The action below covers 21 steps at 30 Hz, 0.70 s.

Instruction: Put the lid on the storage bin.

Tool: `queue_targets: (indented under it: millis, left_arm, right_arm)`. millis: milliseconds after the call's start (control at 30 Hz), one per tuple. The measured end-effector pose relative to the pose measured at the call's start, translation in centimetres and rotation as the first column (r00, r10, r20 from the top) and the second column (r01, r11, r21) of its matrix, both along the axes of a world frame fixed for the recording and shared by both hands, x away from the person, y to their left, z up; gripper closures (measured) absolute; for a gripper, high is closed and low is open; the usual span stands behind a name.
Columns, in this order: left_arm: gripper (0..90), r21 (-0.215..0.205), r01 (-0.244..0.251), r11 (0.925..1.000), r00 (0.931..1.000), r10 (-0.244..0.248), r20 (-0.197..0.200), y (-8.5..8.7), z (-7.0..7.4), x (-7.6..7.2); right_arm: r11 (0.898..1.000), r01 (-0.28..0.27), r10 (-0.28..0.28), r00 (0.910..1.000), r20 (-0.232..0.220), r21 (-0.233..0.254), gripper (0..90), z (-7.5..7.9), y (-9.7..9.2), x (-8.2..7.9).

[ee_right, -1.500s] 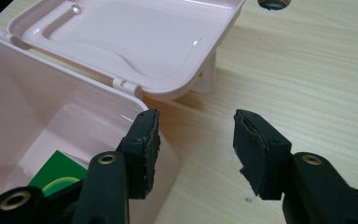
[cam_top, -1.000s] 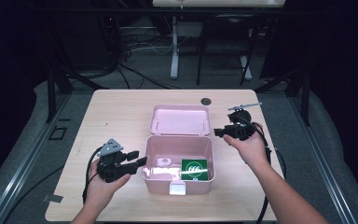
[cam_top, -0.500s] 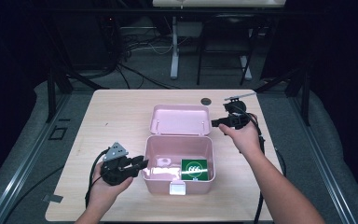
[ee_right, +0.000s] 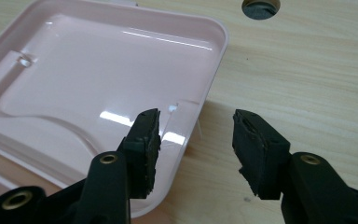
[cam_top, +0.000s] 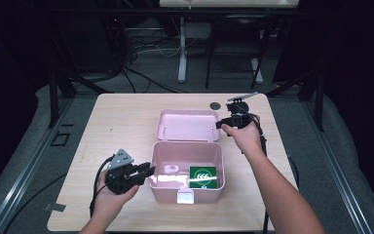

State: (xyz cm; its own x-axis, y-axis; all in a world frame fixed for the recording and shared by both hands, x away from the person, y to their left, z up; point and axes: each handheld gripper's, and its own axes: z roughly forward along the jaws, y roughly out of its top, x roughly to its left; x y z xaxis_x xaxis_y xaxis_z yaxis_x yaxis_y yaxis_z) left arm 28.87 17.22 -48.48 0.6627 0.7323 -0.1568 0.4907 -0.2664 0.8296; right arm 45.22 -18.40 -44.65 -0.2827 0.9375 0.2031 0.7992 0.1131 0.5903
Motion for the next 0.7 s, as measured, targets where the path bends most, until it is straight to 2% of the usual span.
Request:
queue_targets:
  millis: [167,233,300,467,600,700]
  left_arm:
    - [71.9,-0.005,-0.001,1.0000,1.0000,0.001,-0.001,0.0,0.0,0.0]
    - [71.8,-0.006,0.000,1.0000,1.0000,0.000,-0.002,0.0,0.0,0.0]
    - [71.9,-0.016,-0.001,0.9999,1.0000,0.001,-0.008,0.1,-0.1,0.0]
    - [72.1,-0.018,0.000,0.9998,0.9999,0.000,-0.016,0.2,-0.1,0.1]
    - [72.2,-0.020,0.000,0.9998,0.9999,0.000,-0.016,0.2,-0.1,0.1]
    - [72.3,-0.026,0.000,0.9997,0.9999,-0.001,-0.016,0.2,-0.1,0.1]
  right_arm:
    - [0.999,0.033,-0.033,0.9991,-0.028,0.019,56.9,-0.2,0.5,1.3]
    - [0.999,0.034,-0.034,0.9991,-0.025,0.020,57.6,-0.2,0.5,1.5]
    - [0.998,0.058,-0.057,0.9975,-0.042,0.030,62.3,-0.3,0.7,2.2]
    - [0.997,0.080,-0.079,0.9947,-0.066,0.008,68.6,-0.6,1.1,3.1]
    - [0.995,0.099,-0.099,0.9924,-0.073,-0.004,69.6,-1.0,1.1,3.6]
    - [0.993,0.114,-0.113,0.9898,-0.087,0.011,70.8,-1.3,1.1,4.1]
